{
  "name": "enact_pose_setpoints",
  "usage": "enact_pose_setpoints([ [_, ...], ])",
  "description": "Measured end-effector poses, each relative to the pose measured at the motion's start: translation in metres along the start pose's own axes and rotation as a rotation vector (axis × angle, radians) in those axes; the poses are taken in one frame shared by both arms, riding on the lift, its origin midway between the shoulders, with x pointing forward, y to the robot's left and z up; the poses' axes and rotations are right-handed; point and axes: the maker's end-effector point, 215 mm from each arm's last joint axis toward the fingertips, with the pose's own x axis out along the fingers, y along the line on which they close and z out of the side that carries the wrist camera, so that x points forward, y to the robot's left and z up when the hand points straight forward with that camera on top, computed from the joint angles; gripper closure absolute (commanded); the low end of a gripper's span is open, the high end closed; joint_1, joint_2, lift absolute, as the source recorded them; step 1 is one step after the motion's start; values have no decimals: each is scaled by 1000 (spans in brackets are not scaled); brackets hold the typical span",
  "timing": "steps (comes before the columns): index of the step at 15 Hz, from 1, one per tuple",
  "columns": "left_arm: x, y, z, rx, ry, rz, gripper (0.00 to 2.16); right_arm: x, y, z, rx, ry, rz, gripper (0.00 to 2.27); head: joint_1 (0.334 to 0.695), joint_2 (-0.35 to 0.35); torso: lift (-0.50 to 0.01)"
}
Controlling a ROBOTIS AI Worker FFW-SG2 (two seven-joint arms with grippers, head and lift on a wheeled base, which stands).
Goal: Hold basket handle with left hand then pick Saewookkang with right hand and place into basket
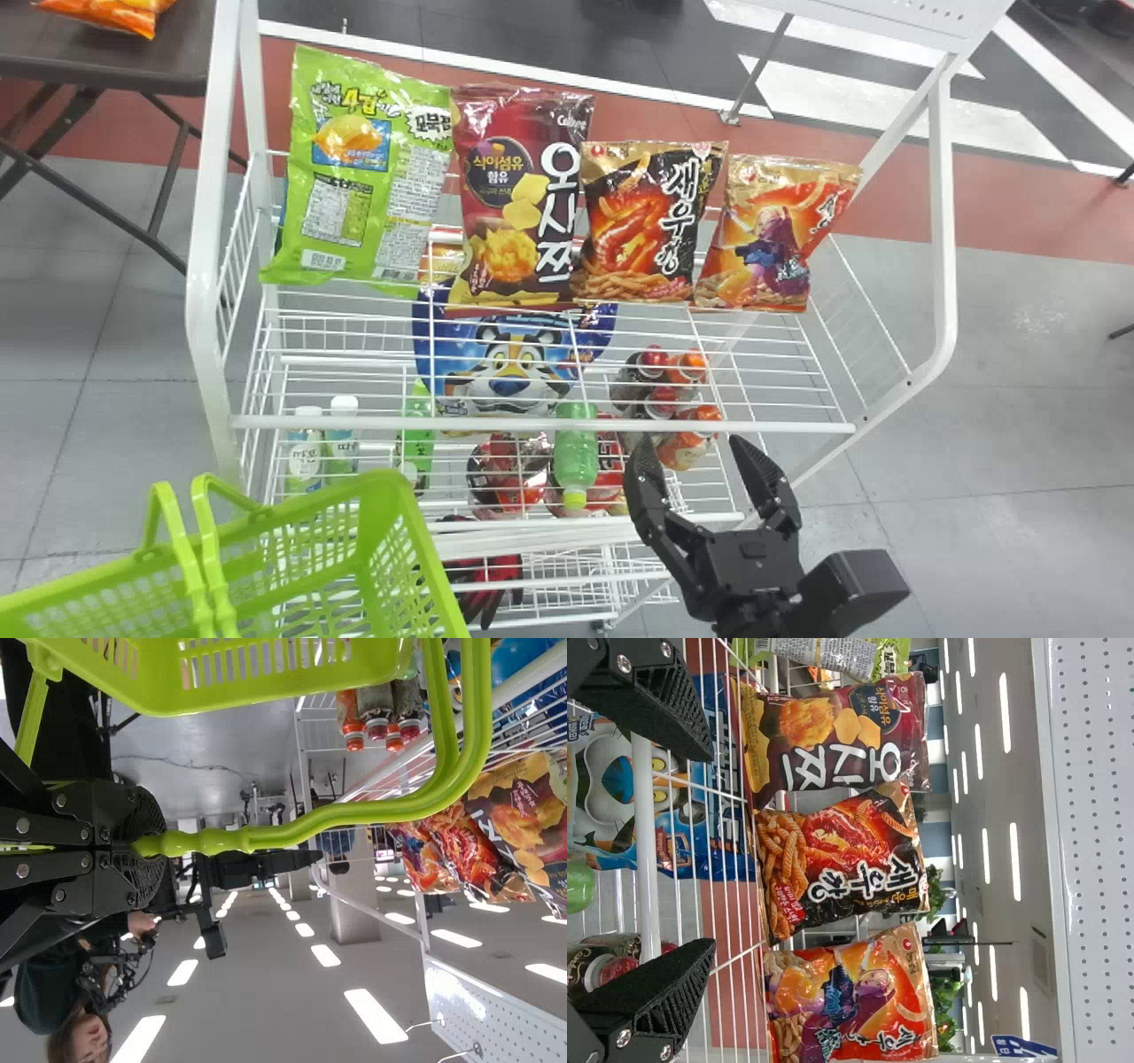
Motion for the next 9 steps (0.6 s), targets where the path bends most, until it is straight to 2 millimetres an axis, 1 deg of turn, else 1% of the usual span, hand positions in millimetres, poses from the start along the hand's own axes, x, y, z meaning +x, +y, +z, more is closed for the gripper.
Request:
enact_pose_setpoints([
  [4, -1, -12, 13, 67, 1, 14, 2152, -1, 0, -1, 1, 1, -1, 56, 695, -350, -17],
  [9, 0, -17, 17, 86, 3, 13, 2152, -1, -4, 1, -1, -1, -6, 53, 695, -350, -17],
])
